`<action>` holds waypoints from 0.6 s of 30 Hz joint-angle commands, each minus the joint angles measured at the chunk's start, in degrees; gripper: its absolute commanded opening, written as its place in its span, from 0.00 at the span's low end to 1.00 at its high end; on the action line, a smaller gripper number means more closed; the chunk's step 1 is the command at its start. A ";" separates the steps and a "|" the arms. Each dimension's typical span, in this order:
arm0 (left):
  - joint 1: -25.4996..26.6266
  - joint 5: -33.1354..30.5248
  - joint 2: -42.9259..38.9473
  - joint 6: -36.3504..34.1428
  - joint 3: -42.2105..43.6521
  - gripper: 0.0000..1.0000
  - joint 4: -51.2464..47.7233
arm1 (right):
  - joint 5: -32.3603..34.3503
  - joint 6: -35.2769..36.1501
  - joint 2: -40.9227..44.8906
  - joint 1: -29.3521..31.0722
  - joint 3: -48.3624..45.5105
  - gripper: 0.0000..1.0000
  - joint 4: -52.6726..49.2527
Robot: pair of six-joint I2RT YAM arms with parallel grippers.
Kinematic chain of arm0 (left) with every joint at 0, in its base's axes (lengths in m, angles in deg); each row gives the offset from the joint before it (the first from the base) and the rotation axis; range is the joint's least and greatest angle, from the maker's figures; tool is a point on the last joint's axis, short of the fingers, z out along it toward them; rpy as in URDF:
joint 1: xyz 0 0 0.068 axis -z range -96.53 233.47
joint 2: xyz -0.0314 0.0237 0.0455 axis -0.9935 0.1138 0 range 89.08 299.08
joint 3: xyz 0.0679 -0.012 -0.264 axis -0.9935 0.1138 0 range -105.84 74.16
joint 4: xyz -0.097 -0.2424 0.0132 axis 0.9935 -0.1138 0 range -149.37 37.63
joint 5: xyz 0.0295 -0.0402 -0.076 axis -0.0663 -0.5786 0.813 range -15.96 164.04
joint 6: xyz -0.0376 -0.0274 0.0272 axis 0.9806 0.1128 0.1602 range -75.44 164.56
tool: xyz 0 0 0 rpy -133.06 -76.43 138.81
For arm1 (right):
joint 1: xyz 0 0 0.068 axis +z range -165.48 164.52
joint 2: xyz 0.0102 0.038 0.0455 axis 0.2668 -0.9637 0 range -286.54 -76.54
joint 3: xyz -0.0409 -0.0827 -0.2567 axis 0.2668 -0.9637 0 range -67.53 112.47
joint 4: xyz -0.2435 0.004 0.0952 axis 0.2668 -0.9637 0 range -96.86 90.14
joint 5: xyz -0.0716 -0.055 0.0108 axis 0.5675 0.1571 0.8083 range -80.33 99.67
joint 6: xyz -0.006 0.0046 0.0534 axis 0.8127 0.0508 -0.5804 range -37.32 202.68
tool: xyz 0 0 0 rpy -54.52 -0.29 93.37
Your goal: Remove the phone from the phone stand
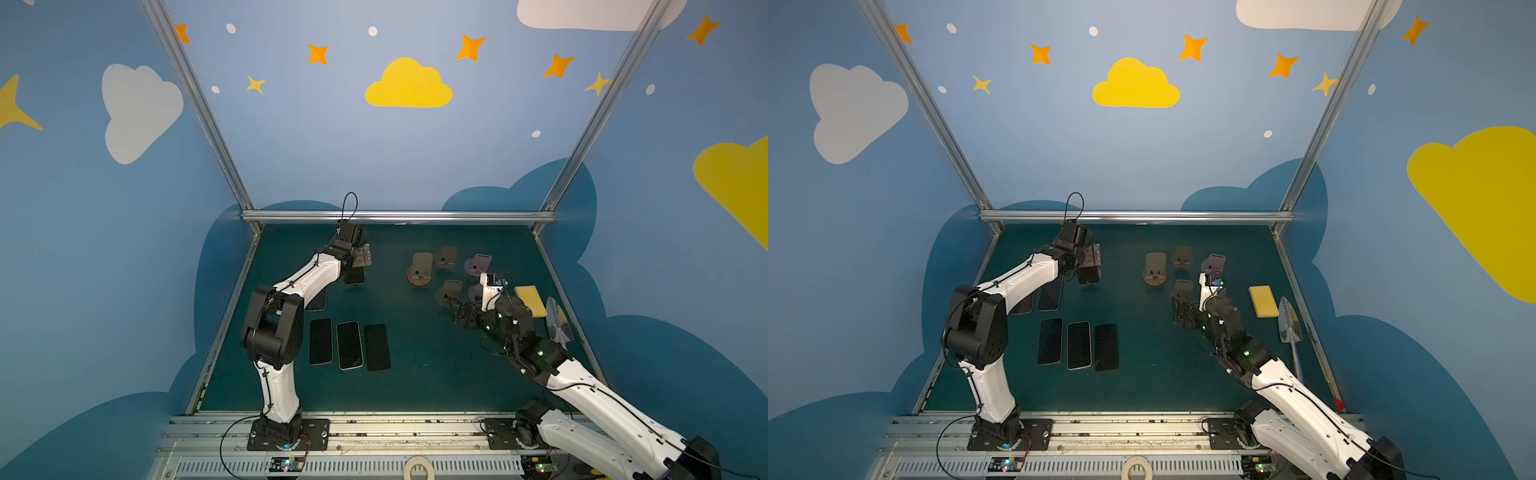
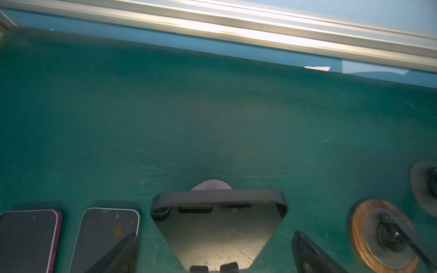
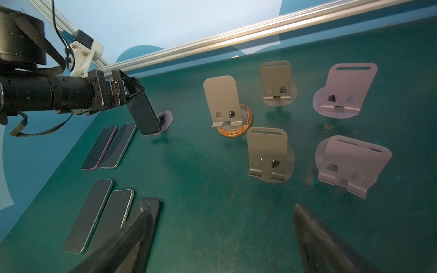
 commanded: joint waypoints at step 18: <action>0.03 -3.37 4.52 -0.45 -1.64 0.82 5.90 | -2.39 -1.18 -3.54 -1.23 -0.53 0.92 3.07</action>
